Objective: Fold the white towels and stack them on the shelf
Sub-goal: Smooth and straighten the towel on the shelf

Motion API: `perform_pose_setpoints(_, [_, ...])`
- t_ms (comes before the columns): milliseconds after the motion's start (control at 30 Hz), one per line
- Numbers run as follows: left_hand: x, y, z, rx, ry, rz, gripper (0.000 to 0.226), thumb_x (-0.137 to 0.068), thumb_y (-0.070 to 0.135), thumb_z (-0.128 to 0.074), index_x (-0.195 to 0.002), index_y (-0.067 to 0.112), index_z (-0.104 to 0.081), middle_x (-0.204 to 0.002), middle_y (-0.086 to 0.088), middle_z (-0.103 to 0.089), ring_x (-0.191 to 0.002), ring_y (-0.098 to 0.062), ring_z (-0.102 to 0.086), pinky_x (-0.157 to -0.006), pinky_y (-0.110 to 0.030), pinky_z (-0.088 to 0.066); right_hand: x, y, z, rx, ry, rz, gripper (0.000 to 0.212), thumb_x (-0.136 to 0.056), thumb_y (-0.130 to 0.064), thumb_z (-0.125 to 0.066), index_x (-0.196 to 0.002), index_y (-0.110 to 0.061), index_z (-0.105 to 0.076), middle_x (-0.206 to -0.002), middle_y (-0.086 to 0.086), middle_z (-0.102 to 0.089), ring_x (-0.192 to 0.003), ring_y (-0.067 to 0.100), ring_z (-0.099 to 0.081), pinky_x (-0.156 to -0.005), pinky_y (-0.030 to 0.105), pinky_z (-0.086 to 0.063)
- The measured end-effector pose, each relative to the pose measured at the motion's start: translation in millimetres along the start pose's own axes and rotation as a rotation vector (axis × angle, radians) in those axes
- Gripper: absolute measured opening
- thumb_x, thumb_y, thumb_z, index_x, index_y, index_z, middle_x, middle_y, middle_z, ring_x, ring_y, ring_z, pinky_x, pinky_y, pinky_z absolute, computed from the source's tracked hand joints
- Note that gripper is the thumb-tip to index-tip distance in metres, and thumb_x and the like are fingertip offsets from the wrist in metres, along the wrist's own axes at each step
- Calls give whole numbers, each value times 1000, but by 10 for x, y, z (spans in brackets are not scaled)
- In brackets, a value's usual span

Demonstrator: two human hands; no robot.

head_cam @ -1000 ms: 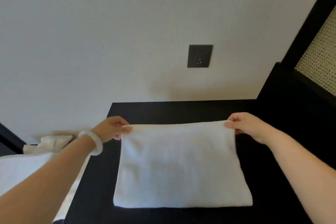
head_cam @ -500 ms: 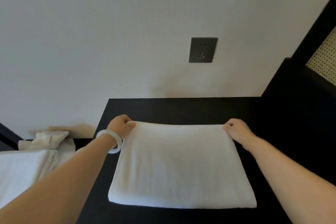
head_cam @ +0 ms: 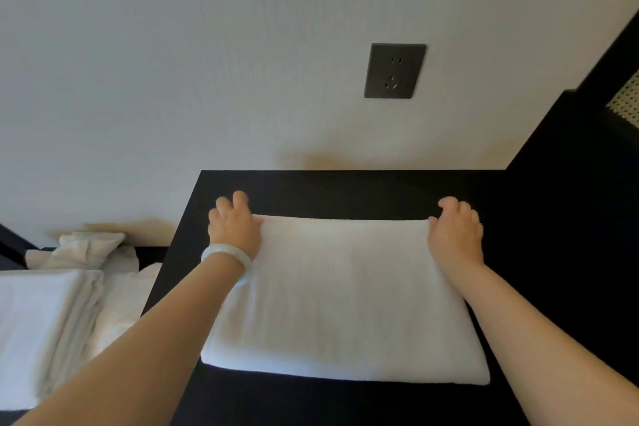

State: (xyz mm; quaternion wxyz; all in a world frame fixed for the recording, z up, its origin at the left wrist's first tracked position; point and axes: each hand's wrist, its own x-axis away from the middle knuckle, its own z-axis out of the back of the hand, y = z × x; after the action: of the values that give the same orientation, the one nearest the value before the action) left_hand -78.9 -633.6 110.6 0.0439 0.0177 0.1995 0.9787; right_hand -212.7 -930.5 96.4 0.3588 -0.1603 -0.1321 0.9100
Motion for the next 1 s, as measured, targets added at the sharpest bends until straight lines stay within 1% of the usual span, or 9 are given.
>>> perform_pose_setpoints(100, [464,256,-56,-186,135,-386,29,-94,28,-54,-120,14,-56,-117,-10,-55,-103,-30,-55,-87,-39,-45,441,-335,50,-36,145,396,39,-93,-9,-59,-131,-3,-57,-128,18,-61,-119,39,-56,-103,48,-40])
perform_pose_setpoints(167, [938,367,-275,-165,36,-624,42,-95,34,-40,-129,15,-57,-132,-11,-57,-121,-34,-55,-103,-49,-42,902,-549,-81,-44,15,612,49,-93,-13,-54,-141,-6,-52,-144,15,-53,-137,34,-46,-117,44,-20])
perform_pose_setpoints(233, [1114,356,-478,-298,-181,-664,60,-98,39,-11,-155,23,-13,-163,-6,-12,-150,-32,-8,-115,-61,-2,1111,-596,-258,101,-248,661,55,-104,-27,-34,-158,-20,-21,-165,4,-18,-152,20,-1,-119,43,15])
perform_pose_setpoints(267, [1059,305,-559,-348,-275,-617,58,-99,43,-4,-153,30,11,-163,1,14,-149,-28,17,-112,-60,14,1079,-564,-328,167,-351,608,57,-106,-37,-23,-159,-27,-6,-167,-2,-1,-149,17,18,-116,46,23])
perform_pose_setpoints(367, [680,138,-615,-369,-297,-493,60,-99,56,-7,-147,42,26,-156,11,34,-143,-26,33,-111,-64,17,792,-404,-414,259,-392,400,66,-96,-63,-7,-155,-40,13,-165,-9,18,-150,24,24,-114,57,22])
perform_pose_setpoints(533, [342,3,-574,-445,-236,-328,66,-88,66,5,-147,44,23,-162,7,17,-149,-29,18,-111,-70,-2,428,-82,-370,278,-398,133,88,-77,-75,16,-156,-38,3,-167,-4,-3,-152,31,13,-113,71,-2])
perform_pose_setpoints(800, [373,167,-438,-448,-252,-243,66,-96,59,-2,-153,31,18,-163,4,16,-149,-29,15,-114,-66,-3,72,-109,-121,9,-579,50,65,-103,-56,-25,-159,-28,-6,-168,-4,-1,-153,22,13,-122,56,0])
perform_pose_setpoints(867, [485,317,-429,-436,-204,-316,67,-96,57,2,-154,25,15,-163,1,18,-148,-32,18,-116,-64,4,103,-47,-3,34,-466,54,67,-102,-56,-25,-159,-28,-3,-167,-3,3,-152,21,12,-120,54,4])
perform_pose_setpoints(1000, [1037,821,-691,-278,-180,-814,67,-92,57,16,-154,32,10,-164,3,13,-147,-27,25,-115,-59,17,757,155,17,121,-324,269,73,-88,-64,0,-156,-36,5,-163,-13,14,-145,8,25,-116,48,15])
